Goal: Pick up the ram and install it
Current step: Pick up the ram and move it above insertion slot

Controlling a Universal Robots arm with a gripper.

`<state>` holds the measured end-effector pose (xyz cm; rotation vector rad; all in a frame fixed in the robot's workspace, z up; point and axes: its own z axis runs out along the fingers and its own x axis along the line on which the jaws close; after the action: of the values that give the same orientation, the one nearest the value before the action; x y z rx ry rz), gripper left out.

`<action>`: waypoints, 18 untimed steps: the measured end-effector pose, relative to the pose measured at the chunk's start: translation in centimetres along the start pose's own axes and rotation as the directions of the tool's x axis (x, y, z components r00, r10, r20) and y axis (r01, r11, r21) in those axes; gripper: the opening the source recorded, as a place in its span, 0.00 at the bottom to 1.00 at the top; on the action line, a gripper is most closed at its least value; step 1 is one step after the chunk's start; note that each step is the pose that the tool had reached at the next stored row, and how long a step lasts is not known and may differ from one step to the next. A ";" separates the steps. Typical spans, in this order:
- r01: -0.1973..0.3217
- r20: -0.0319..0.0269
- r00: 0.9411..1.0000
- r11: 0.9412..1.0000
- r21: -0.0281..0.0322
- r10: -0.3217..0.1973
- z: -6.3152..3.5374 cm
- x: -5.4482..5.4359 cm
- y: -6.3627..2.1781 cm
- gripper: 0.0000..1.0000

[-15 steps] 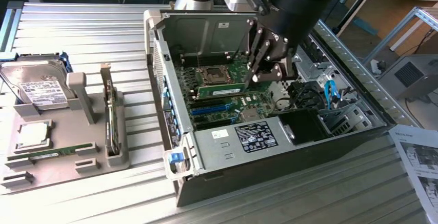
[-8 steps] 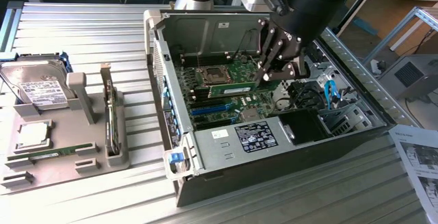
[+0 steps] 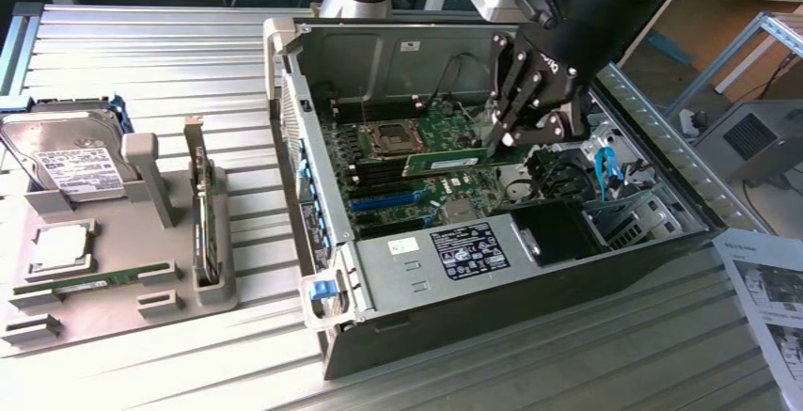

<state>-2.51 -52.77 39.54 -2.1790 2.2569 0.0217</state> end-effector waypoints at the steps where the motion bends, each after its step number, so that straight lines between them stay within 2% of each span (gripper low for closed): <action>1: 0.000 0.000 1.000 1.000 0.000 0.000 0.00 0.0 -0.22 0.12; 5: 0.000 0.000 1.000 1.000 0.000 0.000 -0.01 0.0 -1.21 0.12; 18: 0.000 0.000 1.000 1.000 0.000 0.000 0.02 -0.4 -1.23 0.12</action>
<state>-1.26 -52.39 39.51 -2.1790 2.2569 0.0217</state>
